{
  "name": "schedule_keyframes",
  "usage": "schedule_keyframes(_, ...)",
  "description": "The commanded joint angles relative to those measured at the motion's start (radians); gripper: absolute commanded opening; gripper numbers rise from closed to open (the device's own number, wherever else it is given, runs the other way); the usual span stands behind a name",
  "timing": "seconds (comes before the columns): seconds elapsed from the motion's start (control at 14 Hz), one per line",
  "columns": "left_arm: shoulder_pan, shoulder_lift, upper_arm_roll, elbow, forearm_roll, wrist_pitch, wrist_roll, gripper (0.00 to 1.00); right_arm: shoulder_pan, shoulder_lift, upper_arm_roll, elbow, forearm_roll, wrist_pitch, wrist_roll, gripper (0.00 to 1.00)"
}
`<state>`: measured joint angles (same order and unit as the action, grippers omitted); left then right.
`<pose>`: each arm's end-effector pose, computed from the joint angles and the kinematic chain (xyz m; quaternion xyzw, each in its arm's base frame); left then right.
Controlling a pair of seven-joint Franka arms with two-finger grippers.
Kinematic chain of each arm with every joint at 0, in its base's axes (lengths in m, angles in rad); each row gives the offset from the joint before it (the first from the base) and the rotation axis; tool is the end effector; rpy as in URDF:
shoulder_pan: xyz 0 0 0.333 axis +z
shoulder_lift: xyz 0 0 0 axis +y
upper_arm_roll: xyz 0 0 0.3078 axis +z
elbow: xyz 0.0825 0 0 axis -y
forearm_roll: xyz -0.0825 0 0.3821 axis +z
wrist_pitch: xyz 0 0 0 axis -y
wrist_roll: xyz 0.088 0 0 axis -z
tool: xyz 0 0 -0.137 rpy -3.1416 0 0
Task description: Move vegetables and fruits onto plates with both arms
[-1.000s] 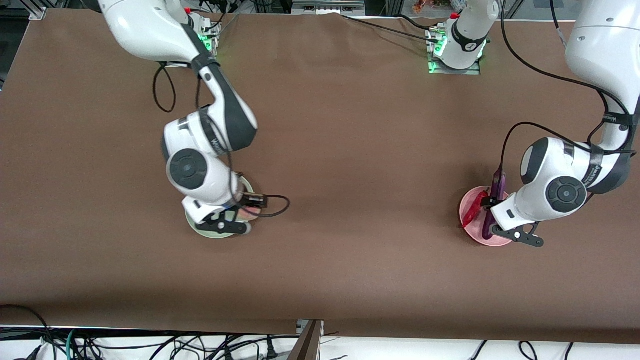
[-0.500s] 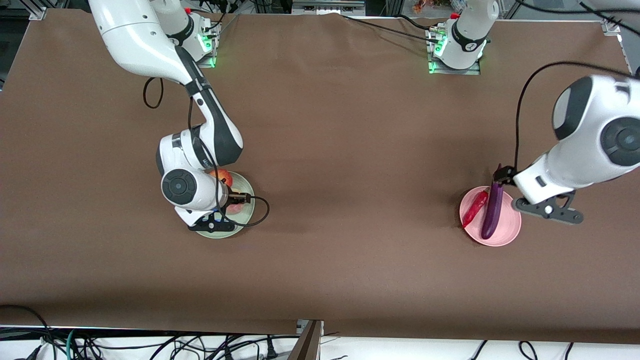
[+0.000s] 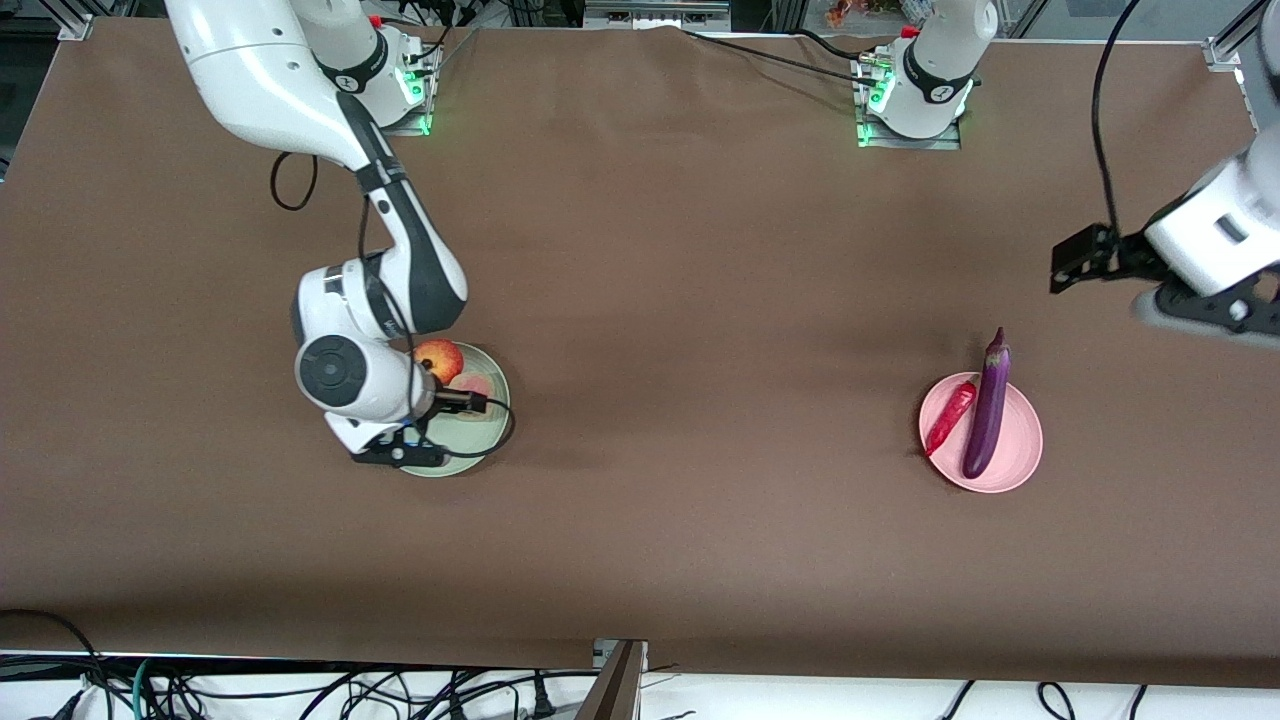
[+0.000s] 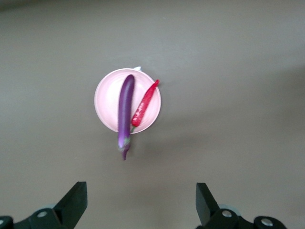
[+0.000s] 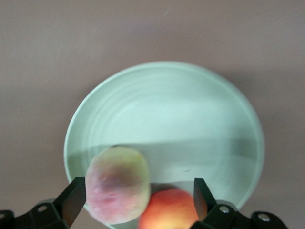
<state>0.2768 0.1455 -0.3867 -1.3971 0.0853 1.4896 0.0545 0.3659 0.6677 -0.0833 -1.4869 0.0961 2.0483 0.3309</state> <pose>0.5833 -0.0361 0.5830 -0.9966 0.0783 0.0208 0.0158 0.6611 0.2078 0.2375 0.9977 -0.0408 -0.0539 0.0011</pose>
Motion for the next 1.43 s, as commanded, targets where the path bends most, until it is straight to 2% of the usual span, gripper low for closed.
schedule_keyframes(0.0, -0.170, -0.127, 0.228, -0.179, -0.074, 0.079, -0.025, 1.00, -0.016, -0.077, 0.007, 0.007, 0.013, -0.075, -0.012, 1.00)
schedule_keyframes(0.14, -0.252, -0.173, 0.287, -0.256, -0.076, 0.103, -0.033, 1.00, -0.016, -0.160, 0.008, 0.005, 0.013, -0.123, -0.009, 1.00)
schedule_keyframes(0.29, -0.304, -0.179, 0.348, -0.263, -0.078, 0.097, -0.018, 1.00, -0.016, -0.258, 0.007, 0.005, 0.013, -0.203, -0.010, 1.00)
schedule_keyframes(0.57, -0.304, -0.170, 0.342, -0.249, -0.072, 0.080, -0.031, 1.00, -0.022, -0.433, -0.021, 0.004, 0.013, -0.437, -0.018, 1.00)
schedule_keyframes(0.79, -0.303, -0.150, 0.345, -0.217, -0.070, 0.078, -0.025, 1.00, -0.022, -0.532, -0.042, 0.004, 0.011, -0.552, -0.062, 1.00)
schedule_keyframes(1.0, -0.303, -0.141, 0.347, -0.210, -0.070, 0.063, -0.028, 1.00, -0.038, -0.589, -0.067, -0.003, -0.002, -0.622, -0.177, 1.00)
schedule_keyframes(1.14, -0.303, -0.141, 0.347, -0.210, -0.070, 0.057, -0.030, 1.00, -0.148, -0.597, -0.011, -0.001, -0.009, -0.652, -0.254, 1.00)
schedule_keyframes(1.21, -0.303, -0.141, 0.348, -0.209, -0.070, 0.057, -0.030, 1.00, -0.174, -0.605, 0.019, -0.003, -0.034, -0.652, -0.269, 1.00)
schedule_keyframes(1.36, -0.297, -0.139, 0.351, -0.209, -0.072, 0.057, -0.024, 1.00, -0.183, -0.620, 0.028, -0.016, -0.050, -0.652, -0.274, 1.00)
